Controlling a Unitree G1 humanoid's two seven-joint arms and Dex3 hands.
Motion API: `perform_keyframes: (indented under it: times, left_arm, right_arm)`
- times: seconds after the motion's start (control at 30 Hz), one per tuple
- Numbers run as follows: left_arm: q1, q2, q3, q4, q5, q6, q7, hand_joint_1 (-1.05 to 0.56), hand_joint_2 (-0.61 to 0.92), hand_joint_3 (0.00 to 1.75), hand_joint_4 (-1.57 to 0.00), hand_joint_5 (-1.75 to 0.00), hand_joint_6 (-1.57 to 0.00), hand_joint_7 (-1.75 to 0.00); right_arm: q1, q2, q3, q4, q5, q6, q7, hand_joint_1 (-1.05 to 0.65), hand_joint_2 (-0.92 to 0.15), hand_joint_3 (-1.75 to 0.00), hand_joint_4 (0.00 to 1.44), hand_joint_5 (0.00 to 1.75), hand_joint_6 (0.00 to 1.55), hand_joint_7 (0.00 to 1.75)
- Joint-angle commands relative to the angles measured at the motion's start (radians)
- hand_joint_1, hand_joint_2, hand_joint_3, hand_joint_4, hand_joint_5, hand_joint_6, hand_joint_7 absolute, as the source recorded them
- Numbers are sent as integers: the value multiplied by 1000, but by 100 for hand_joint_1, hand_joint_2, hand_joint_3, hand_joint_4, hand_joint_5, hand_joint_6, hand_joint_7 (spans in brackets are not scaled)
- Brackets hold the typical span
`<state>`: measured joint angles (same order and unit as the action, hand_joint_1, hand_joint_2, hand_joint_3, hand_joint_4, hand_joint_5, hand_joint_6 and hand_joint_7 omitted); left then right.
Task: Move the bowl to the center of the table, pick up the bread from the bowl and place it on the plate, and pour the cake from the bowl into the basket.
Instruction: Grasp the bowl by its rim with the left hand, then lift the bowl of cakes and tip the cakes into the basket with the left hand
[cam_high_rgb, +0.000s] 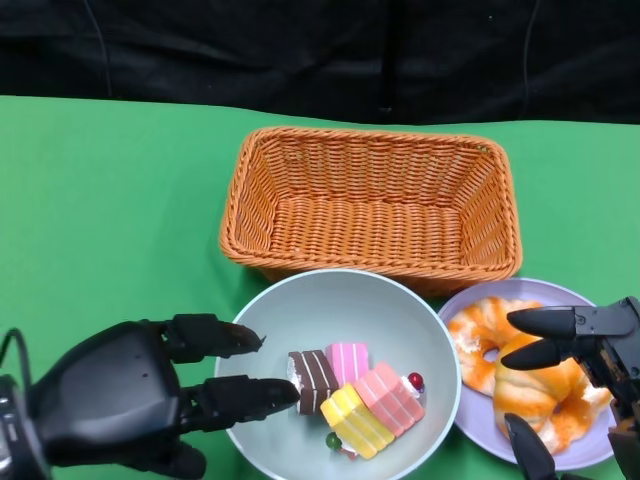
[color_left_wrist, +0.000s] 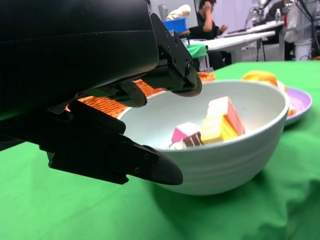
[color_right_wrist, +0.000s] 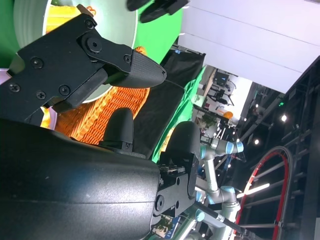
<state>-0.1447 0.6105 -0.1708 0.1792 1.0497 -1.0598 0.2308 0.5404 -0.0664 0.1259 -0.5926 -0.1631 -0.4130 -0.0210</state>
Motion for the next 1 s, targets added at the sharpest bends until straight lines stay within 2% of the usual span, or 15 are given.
perform_keyframes:
  times: [0.03, 0.17, 0.2, 0.27, 0.33, 0.43, 0.47, 0.5, 0.53, 0.57, 0.6, 0.63, 0.67, 0.77, 1.0]
  left_arm:
    - [-49, 13, -69, 57, 79, 26, 92, -42, 86, 1, -49, -34, -58, -5]
    - [-72, 33, -121, 79, 106, 52, 162, -42, 87, 1, -49, -37, -59, -4]
    - [-107, 19, -167, 124, 156, 75, 202, -42, 87, 1, -49, -37, -59, -4]
    - [-169, 1, -249, 201, 235, 110, 282, -60, 85, 0, -49, -56, -67, -3]
    - [-212, -6, -314, 261, 272, 136, 339, -66, 85, 0, -46, -66, -69, -2]
    - [-268, -30, -402, 361, 296, 167, 417, -74, 82, 0, -49, -87, -85, -5]
    - [-281, -34, -427, 382, 302, 178, 451, -59, 84, 0, -54, -100, -95, -9]
    - [-294, -35, -457, 398, 319, 191, 508, -54, 84, 0, -55, -106, -99, -10]
    - [-306, -35, -482, 411, 331, 202, 553, -55, 83, 0, -57, -137, -103, -35]
    - [-319, -40, -513, 430, 353, 218, 646, -56, 83, 0, -57, -155, -93, -70]
    - [-331, -47, -541, 453, 368, 230, 731, -47, 88, 7, -75, -167, -80, -130]
    - [-340, -54, -561, 475, 371, 231, 809, -44, 90, 11, -83, -171, -77, -152]
    - [-349, -58, -579, 492, 373, 232, 866, -39, 91, 17, -90, -173, -75, -165]
    - [-368, -49, -617, 507, 367, 233, 940, -34, 92, 21, -94, -174, -72, -174]
    - [-309, 65, -582, 303, 274, 202, 890, -28, 92, 15, -88, -175, -62, -175]
  right_arm:
    - [0, 8, 0, 13, 6, -16, -3, -23, -44, -111, 17, 149, 0, 132]
    - [0, 10, -1, 15, 5, -18, -3, -22, -44, -112, 16, 150, 0, 132]
    - [0, 10, -2, 15, 9, -19, -2, -22, -44, -112, 16, 150, 0, 132]
    - [1, 12, -4, 17, 13, -21, -2, -22, -43, -111, 16, 150, 0, 132]
    - [2, 14, -4, 17, 12, -23, -3, -22, -43, -111, 16, 150, 0, 131]
    - [1, 20, -4, 20, 11, -31, -6, -23, -43, -111, 16, 151, 0, 131]
    - [1, 22, -4, 22, 10, -34, -7, -22, -43, -111, 16, 151, 0, 129]
    - [3, 24, -4, 23, 7, -38, -8, -22, -43, -112, 16, 151, 0, 129]
    - [5, 25, -4, 24, 5, -41, -9, -22, -43, -112, 16, 151, 0, 127]
    - [6, 27, -3, 24, 4, -42, -9, -22, -43, -112, 16, 151, 0, 127]
    - [6, 29, -2, 26, 4, -44, -8, -22, -42, -112, 17, 151, 0, 126]
    - [7, 31, -1, 27, 5, -46, -8, -22, -42, -113, 17, 151, 0, 126]
    - [7, 33, 1, 28, 6, -46, -8, -22, -42, -113, 17, 151, 0, 125]
    - [7, 36, 0, 32, 5, -51, -8, -23, -42, -112, 17, 152, 0, 125]
    - [3, 41, -7, 53, 2, -72, -13, -24, -44, -110, 21, 152, 0, 127]
